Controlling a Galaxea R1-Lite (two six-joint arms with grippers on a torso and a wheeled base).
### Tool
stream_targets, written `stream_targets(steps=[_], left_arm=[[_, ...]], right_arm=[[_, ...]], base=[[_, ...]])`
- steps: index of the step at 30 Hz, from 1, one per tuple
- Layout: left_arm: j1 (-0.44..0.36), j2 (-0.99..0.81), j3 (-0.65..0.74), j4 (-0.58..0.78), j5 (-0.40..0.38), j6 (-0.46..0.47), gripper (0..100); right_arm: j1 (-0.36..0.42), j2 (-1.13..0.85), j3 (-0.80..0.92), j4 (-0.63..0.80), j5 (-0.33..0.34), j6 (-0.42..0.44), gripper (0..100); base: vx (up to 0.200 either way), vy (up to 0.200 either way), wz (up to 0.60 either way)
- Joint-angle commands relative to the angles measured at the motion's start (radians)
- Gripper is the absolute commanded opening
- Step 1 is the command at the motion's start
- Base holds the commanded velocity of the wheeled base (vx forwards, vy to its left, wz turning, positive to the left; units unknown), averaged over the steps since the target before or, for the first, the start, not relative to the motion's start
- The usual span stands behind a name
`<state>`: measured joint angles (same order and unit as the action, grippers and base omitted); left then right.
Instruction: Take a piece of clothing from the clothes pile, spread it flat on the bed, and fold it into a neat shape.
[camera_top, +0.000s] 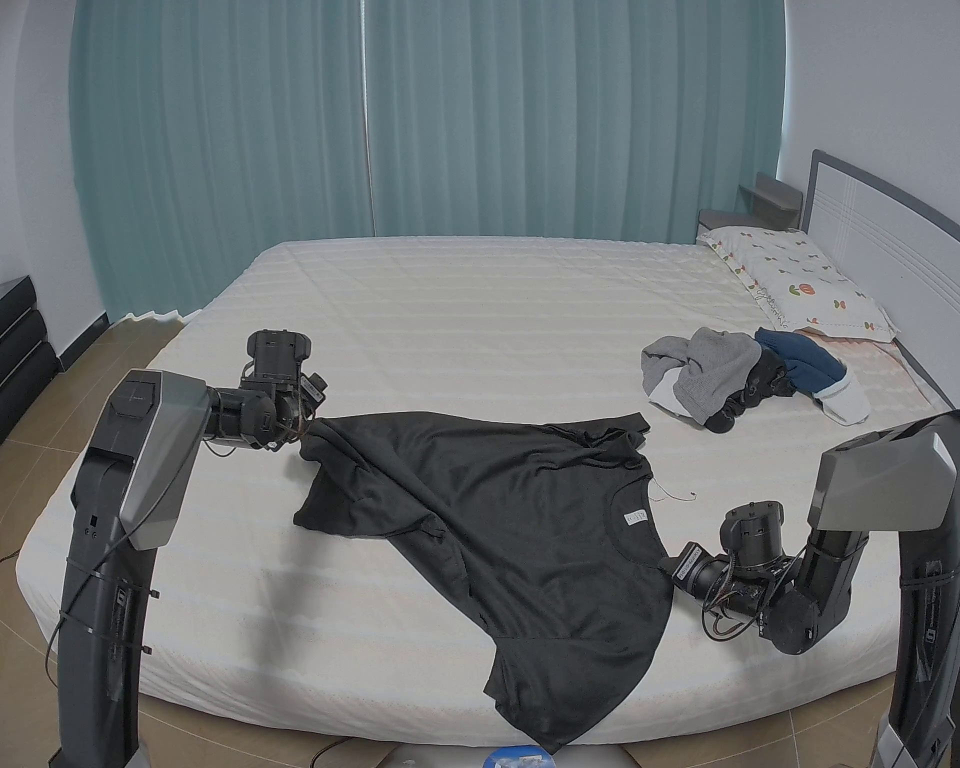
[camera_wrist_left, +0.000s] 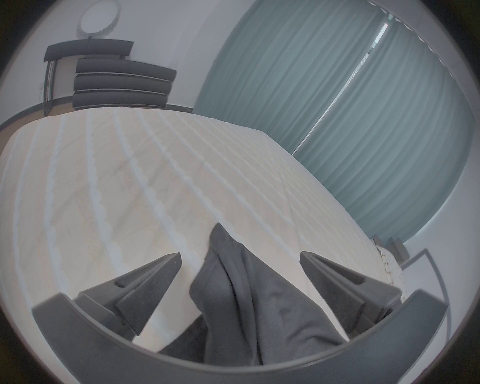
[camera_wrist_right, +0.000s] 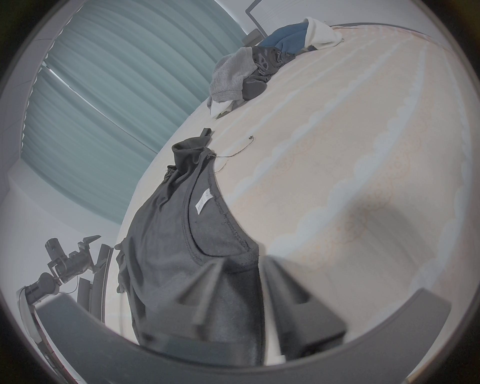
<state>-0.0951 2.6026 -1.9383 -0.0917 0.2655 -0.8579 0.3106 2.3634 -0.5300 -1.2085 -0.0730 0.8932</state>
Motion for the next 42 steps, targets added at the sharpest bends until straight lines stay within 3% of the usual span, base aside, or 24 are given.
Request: stream_targets(steps=[1, 9, 15, 21, 28, 36, 42], left_arm=[[0.023, -0.130, 0.144, -0.006, -0.066, -0.015, 100], [0.054, -0.349, 0.506, -0.020, -0.281, -0.004, 100], [0.035, -0.406, 0.746, -0.099, -0.322, 0.011, 100], [0.003, -0.394, 0.973, -0.315, -0.328, 0.039, 100], [-0.052, -0.317, 0.944, -0.359, -0.295, 0.031, 100], [-0.072, -0.203, 0.782, -0.359, -0.172, -0.013, 100], [-0.064, -0.174, 0.733, -0.359, -0.164, -0.036, 100]], right_arm=[[-0.024, 0.017, -0.015, -0.003, -0.002, -0.008, 0], [-0.113, -0.041, -0.041, -0.002, -0.004, -0.010, 0], [-0.140, -0.067, -0.044, -0.006, -0.004, -0.010, 0], [-0.148, -0.038, -0.059, -0.006, -0.004, -0.007, 0], [-0.136, -0.030, -0.053, -0.008, -0.004, -0.005, 0], [-0.134, -0.030, -0.053, -0.008, -0.004, -0.005, 0], [-0.122, -0.030, -0.050, -0.008, -0.004, -0.005, 0]], base=[[0.000, 0.000, 0.00], [0.000, 0.000, 0.00], [0.000, 0.000, 0.00], [0.000, 0.000, 0.00], [0.000, 0.000, 0.00], [0.000, 0.000, 0.00], [0.000, 0.000, 0.00]])
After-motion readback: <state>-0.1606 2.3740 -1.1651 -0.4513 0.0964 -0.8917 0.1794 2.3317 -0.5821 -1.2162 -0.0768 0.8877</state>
